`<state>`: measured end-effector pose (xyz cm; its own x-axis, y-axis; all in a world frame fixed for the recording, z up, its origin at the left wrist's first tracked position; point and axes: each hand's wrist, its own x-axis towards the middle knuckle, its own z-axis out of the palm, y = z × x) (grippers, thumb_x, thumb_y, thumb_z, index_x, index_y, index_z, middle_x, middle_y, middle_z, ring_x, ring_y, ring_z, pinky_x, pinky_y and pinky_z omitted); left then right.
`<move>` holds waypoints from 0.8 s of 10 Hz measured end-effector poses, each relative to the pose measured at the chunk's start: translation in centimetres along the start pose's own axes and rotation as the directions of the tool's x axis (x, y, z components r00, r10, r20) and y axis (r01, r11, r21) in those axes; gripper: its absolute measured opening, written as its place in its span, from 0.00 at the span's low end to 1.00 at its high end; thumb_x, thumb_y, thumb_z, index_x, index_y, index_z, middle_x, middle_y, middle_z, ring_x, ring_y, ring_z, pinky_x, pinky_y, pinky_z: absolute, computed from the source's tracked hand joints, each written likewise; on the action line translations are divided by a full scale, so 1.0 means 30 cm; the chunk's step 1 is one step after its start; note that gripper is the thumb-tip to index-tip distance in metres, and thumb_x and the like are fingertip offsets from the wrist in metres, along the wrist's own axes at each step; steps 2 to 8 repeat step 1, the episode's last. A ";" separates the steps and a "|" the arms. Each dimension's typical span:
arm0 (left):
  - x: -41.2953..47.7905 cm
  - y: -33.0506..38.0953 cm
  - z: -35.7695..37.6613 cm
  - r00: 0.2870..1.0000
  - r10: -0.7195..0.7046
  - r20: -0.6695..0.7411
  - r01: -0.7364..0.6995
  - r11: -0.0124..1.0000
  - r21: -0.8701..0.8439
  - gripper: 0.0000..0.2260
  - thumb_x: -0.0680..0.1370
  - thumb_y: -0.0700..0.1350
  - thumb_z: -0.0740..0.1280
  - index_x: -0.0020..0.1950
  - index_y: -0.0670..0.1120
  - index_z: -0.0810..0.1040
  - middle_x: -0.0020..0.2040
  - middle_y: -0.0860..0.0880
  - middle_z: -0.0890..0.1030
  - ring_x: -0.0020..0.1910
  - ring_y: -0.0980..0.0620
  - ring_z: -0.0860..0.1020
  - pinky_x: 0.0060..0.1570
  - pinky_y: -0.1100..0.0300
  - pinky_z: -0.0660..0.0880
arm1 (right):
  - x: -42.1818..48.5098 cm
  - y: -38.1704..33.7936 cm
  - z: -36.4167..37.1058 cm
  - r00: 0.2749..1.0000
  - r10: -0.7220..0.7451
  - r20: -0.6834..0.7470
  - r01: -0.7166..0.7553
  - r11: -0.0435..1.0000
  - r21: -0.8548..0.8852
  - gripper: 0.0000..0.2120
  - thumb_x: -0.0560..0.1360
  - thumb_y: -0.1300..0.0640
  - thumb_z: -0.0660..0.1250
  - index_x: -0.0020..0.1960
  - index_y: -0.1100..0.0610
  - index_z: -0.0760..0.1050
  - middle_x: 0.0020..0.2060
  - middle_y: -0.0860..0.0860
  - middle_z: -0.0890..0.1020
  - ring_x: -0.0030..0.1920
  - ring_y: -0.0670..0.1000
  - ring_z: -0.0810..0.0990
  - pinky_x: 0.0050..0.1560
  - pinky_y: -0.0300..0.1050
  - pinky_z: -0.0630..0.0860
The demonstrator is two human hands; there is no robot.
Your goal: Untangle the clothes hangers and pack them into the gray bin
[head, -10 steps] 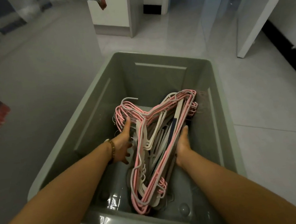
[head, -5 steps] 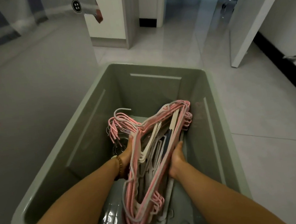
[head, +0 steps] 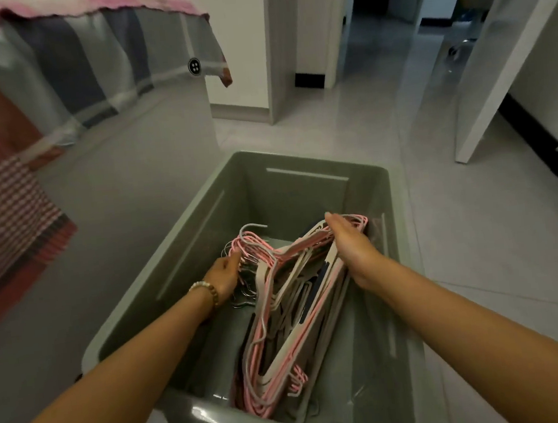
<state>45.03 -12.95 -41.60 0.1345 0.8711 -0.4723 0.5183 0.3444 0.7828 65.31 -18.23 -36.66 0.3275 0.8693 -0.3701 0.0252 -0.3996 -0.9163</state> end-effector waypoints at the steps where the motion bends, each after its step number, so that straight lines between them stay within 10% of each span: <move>1: -0.068 0.042 -0.003 0.965 0.157 -0.208 -0.140 0.986 0.095 0.27 0.80 0.59 0.50 0.73 0.44 0.61 0.72 0.43 0.68 0.63 0.47 0.72 0.60 0.53 0.68 | -0.140 -0.195 -0.067 0.933 -0.358 -0.028 0.349 0.921 -0.174 0.25 0.80 0.45 0.53 0.76 0.48 0.56 0.75 0.47 0.60 0.75 0.49 0.58 0.65 0.39 0.56; 8: -0.068 0.042 -0.003 0.965 0.157 -0.208 -0.140 0.986 0.095 0.27 0.80 0.59 0.50 0.73 0.44 0.61 0.72 0.43 0.68 0.63 0.47 0.72 0.60 0.53 0.68 | -0.140 -0.195 -0.067 0.933 -0.358 -0.028 0.349 0.921 -0.174 0.25 0.80 0.45 0.53 0.76 0.48 0.56 0.75 0.47 0.60 0.75 0.49 0.58 0.65 0.39 0.56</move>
